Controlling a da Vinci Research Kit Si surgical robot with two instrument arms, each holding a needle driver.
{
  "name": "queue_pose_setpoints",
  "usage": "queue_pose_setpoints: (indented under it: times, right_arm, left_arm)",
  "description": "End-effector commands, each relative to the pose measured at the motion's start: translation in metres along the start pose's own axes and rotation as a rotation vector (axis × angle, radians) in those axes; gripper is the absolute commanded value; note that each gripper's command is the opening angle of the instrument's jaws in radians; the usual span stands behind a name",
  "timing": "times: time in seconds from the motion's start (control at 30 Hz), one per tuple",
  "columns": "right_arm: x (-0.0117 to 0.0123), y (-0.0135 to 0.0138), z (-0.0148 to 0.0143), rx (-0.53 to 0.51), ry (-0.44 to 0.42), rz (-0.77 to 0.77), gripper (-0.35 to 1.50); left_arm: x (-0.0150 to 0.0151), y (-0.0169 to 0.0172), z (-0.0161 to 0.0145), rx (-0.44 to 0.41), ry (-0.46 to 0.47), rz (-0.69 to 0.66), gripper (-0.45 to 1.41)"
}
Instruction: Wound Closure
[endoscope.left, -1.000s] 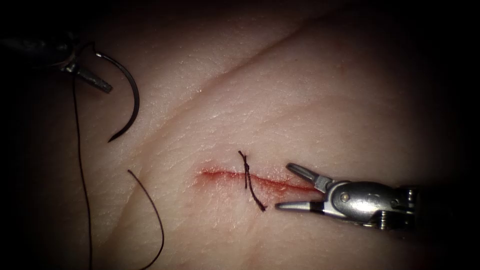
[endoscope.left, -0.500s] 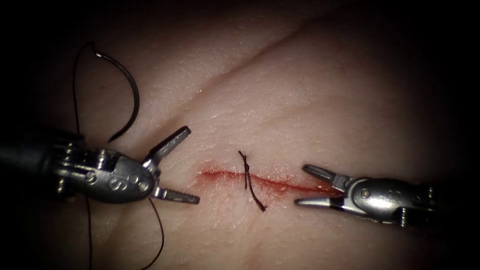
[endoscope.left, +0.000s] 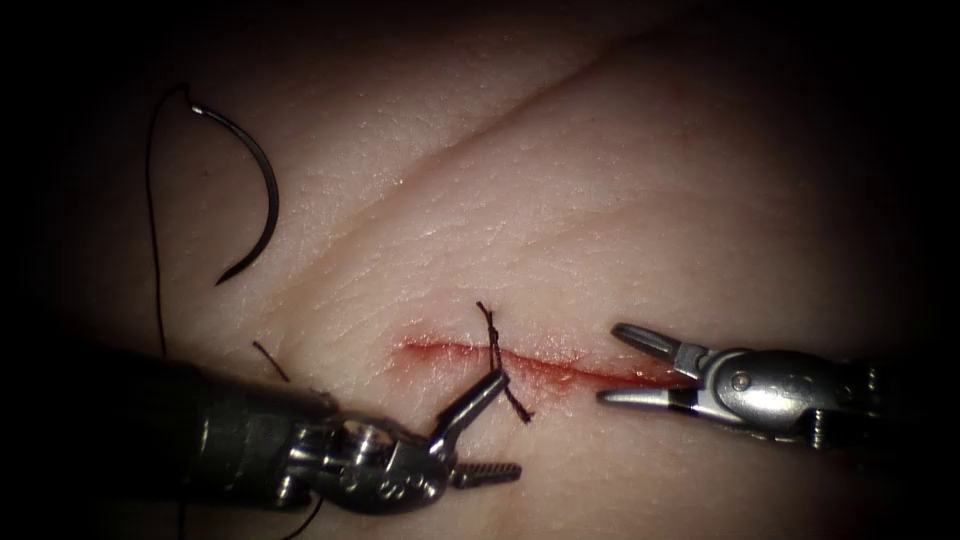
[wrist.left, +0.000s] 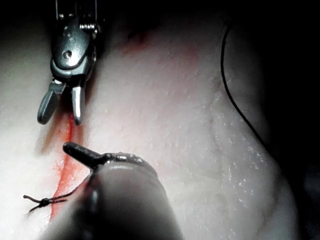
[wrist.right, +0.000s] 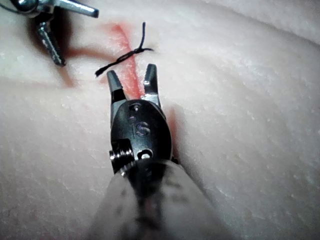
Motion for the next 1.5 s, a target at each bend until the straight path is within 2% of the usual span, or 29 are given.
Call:
queue_pose_setpoints:
  times: [0.03,0.27,0.7,0.8,0.97,1.2,1.33,1.5]
  right_arm:
    - [-0.0004,-0.0005,0.0007,0.002,0.001,0.000,0.44]
    - [-0.0003,-0.0005,0.0007,0.002,0.001,0.001,0.44]
    - [-0.0002,-0.0006,0.0009,-0.001,0.003,0.002,0.44]
    - [-0.0002,-0.0005,0.0009,-0.001,0.003,0.002,0.44]
    - [-0.0003,-0.0004,0.0009,-0.002,0.003,0.002,0.44]
    - [-0.0004,-0.0002,0.0010,-0.002,0.002,0.002,0.44]
    - [-0.0003,-0.0003,0.0010,-0.002,0.003,0.002,0.44]
    - [-0.0004,-0.0002,0.0011,-0.005,0.005,-0.004,0.44]
  left_arm:
    - [0.0001,0.0010,0.0007,0.007,-0.001,0.002,0.81]
    - [-0.0006,0.0026,0.0024,0.025,-0.007,0.114,0.76]
    - [-0.0034,0.0029,0.0040,0.031,-0.096,0.169,0.73]
    - [-0.0032,0.0033,0.0039,0.022,-0.104,0.173,0.64]
    - [-0.0025,0.0036,0.0036,0.017,-0.112,0.198,0.36]
    - [-0.0018,0.0033,0.0034,0.014,-0.109,0.235,0.36]
    - [-0.0021,0.0030,0.0036,0.013,-0.111,0.233,0.15]
    - [-0.0024,0.0028,0.0032,-0.001,-0.108,0.234,-0.45]
